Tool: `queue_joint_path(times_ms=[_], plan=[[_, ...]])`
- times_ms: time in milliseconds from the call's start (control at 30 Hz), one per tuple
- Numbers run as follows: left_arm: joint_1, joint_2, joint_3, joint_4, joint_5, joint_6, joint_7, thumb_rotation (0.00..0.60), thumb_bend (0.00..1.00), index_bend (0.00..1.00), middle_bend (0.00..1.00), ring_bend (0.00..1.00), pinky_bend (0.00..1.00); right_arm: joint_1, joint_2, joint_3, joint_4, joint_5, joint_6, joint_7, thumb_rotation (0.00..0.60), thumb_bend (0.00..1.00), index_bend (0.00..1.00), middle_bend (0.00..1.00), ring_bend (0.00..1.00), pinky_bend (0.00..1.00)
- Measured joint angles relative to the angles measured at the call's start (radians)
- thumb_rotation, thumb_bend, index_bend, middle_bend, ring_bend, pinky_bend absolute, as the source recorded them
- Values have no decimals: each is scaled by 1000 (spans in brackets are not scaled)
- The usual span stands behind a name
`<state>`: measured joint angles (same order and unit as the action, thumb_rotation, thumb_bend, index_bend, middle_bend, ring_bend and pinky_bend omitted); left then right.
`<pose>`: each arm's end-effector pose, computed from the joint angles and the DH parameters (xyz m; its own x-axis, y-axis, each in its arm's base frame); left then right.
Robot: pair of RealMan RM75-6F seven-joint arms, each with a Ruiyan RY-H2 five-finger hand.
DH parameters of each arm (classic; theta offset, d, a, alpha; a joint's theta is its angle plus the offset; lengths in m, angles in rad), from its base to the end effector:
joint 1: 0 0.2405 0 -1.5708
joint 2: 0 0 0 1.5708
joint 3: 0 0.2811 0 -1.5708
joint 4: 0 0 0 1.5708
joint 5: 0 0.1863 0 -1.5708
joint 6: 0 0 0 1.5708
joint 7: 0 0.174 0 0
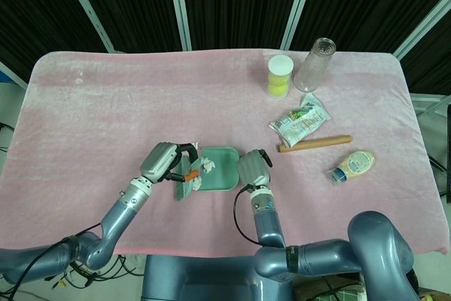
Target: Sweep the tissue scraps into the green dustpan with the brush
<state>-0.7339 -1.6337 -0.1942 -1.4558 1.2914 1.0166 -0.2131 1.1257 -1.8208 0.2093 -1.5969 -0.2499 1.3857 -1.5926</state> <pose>-0.1223 0.3688 -0.0201 -0.0522 0.3985 0.9157 0.9154 -0.3474 0.2034 -0.0827 -0.3768 -0.0711 0.9422 -0.2305 0.2430 -0.3107 -0.3308 0.8911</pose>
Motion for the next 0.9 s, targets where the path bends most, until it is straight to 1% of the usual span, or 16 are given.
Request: queue_joint_path(times_ms=[167, 467, 733, 900], plan=[[-5, -44, 5, 40, 13, 3, 6, 600, 537, 770, 861, 858, 951, 4, -3, -2, 0, -1, 1, 4, 600, 667, 899, 838, 852, 693], [-26, -142, -8, 103, 44, 29, 8, 600, 537, 769, 861, 858, 951, 5, -3, -7, -7, -8, 12, 11, 600, 667, 902, 838, 852, 693], [-68, -238, -49, 174, 72, 58, 16, 600, 537, 768, 861, 858, 951, 4, 5, -8, -11, -8, 18, 17, 600, 667, 902, 838, 852, 693], [-99, -270, -87, 179, 84, 70, 6, 600, 537, 768, 862, 858, 951, 2, 10, -8, -17, -9, 23, 22, 600, 668, 902, 838, 852, 693]])
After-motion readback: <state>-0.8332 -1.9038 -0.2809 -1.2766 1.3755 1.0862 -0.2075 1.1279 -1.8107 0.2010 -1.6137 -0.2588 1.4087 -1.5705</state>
